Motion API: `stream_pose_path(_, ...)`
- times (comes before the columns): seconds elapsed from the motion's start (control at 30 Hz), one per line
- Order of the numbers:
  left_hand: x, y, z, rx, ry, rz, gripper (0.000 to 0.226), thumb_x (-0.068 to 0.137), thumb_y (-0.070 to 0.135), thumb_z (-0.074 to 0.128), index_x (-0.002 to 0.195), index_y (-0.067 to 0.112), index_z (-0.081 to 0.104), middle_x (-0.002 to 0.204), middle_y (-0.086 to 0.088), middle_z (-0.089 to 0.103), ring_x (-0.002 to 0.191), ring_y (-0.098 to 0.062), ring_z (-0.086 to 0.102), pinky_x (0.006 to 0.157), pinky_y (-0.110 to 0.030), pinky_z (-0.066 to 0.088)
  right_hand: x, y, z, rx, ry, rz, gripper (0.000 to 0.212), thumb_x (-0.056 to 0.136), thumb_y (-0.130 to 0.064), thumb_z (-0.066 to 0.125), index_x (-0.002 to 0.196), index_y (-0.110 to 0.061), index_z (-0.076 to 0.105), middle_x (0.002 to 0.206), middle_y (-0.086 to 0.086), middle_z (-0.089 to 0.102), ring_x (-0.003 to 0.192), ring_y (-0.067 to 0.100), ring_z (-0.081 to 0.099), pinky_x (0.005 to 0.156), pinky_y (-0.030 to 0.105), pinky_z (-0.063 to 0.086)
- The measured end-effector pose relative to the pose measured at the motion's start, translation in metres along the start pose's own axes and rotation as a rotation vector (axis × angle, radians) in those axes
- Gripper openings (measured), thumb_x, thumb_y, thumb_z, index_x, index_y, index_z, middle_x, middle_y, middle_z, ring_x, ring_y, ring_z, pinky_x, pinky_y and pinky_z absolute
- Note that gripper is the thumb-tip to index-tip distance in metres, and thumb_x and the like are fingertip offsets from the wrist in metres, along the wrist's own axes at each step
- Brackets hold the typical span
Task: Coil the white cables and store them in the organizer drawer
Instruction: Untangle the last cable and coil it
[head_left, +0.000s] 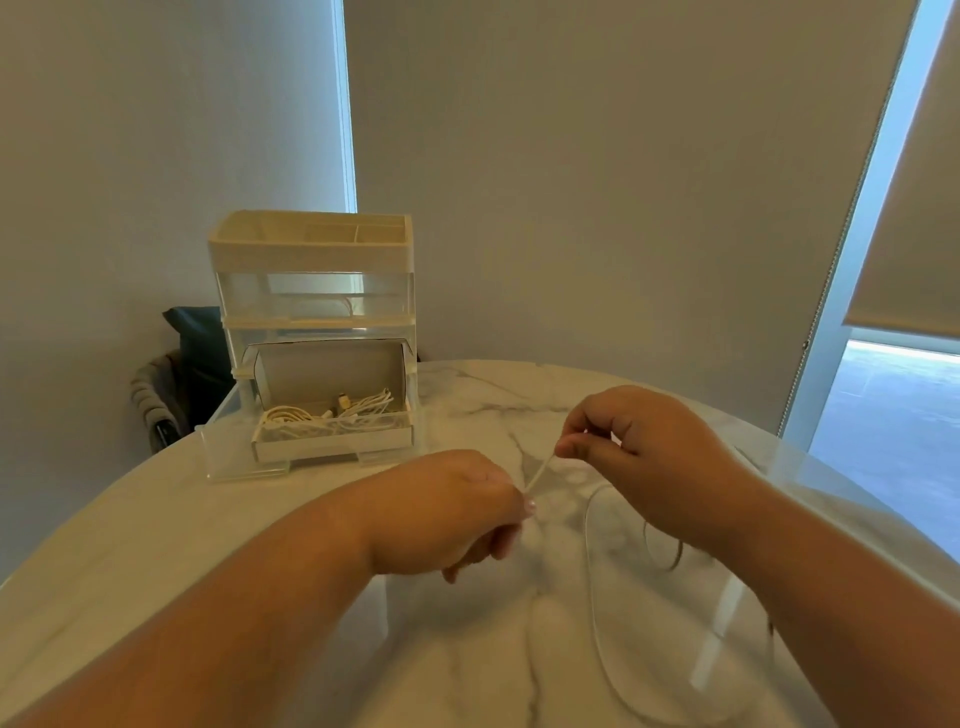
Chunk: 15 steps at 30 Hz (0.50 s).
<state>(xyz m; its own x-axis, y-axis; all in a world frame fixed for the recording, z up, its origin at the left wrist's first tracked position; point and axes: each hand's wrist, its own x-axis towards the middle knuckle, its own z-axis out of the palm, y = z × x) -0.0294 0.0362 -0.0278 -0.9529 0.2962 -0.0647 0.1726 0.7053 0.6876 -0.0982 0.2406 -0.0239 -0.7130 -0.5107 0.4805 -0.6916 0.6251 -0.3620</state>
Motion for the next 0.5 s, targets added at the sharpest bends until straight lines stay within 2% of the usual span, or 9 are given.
stream_pose_path(0.1, -0.005, -0.001, -0.006, -0.356, -0.122, 0.030, 0.050, 0.103, 0.030, 0.034, 0.060, 0.016, 0.054, 0.056, -0.010, 0.038, 0.048, -0.021, 0.041, 0.059, -0.028, 0.049, 0.002, 0.005, 0.002, 0.094, 0.087, -0.040, 0.048, 0.080, -0.069, 0.050, 0.068, -0.024, 0.061, 0.065, -0.009, 0.058, 0.072, 0.010, 0.056, 0.063, 0.014, 0.041)
stream_pose_path(0.2, -0.007, 0.001, -0.007, -0.739, -0.266, 0.146, 0.043, 0.094, 0.030, 0.035, 0.059, 0.015, 0.054, 0.047, 0.001, 0.029, 0.042, -0.015, 0.026, 0.057, -0.028, 0.048, 0.001, 0.005, 0.010, 0.156, 0.054, -0.021, 0.051, 0.081, -0.071, 0.045, 0.072, -0.023, 0.060, 0.068, -0.004, 0.059, 0.069, 0.012, 0.055, 0.062, 0.018, 0.044)
stream_pose_path(0.27, -0.005, 0.002, -0.008, -0.934, -0.282, 0.214, 0.040, 0.091, 0.031, 0.037, 0.060, 0.015, 0.056, 0.043, 0.005, 0.030, 0.038, -0.011, 0.028, 0.055, -0.027, 0.047, -0.002, 0.002, 0.015, 0.200, 0.018, 0.001, 0.035, 0.088, -0.062, 0.047, 0.082, -0.030, 0.061, 0.074, -0.005, 0.061, 0.071, 0.010, 0.055, 0.064, 0.019, 0.045)
stream_pose_path(0.33, -0.004, 0.001, -0.012, -1.078, -0.274, 0.286, 0.037, 0.091, 0.030, 0.040, 0.063, 0.014, 0.057, 0.042, 0.008, 0.033, 0.037, -0.008, 0.033, 0.055, -0.028, 0.046, -0.004, 0.000, 0.019, 0.258, 0.006, 0.025, 0.009, 0.097, -0.041, 0.053, 0.093, -0.035, 0.058, 0.077, 0.000, 0.062, 0.072, 0.010, 0.055, 0.066, 0.020, 0.046)
stream_pose_path(0.37, -0.004, -0.001, -0.014, -1.126, -0.268, 0.322, 0.035, 0.091, 0.029, 0.040, 0.065, 0.013, 0.058, 0.042, 0.008, 0.036, 0.038, -0.008, 0.035, 0.056, -0.028, 0.046, -0.005, 0.000, 0.021, 0.284, -0.003, 0.039, 0.005, 0.098, -0.033, 0.055, 0.095, -0.036, 0.057, 0.078, 0.001, 0.062, 0.072, 0.010, 0.055, 0.067, 0.019, 0.046)
stream_pose_path(0.5, -0.005, -0.004, -0.023, -1.264, -0.194, 0.435, 0.034, 0.091, 0.024, 0.039, 0.070, 0.010, 0.061, 0.043, 0.006, 0.044, 0.040, -0.010, 0.040, 0.057, -0.029, 0.048, -0.007, -0.001, 0.023, 0.289, -0.115, 0.108, 0.017, 0.096, -0.018, 0.060, 0.091, -0.034, 0.063, 0.081, -0.012, 0.066, 0.073, 0.004, 0.060, 0.071, 0.021, 0.051)
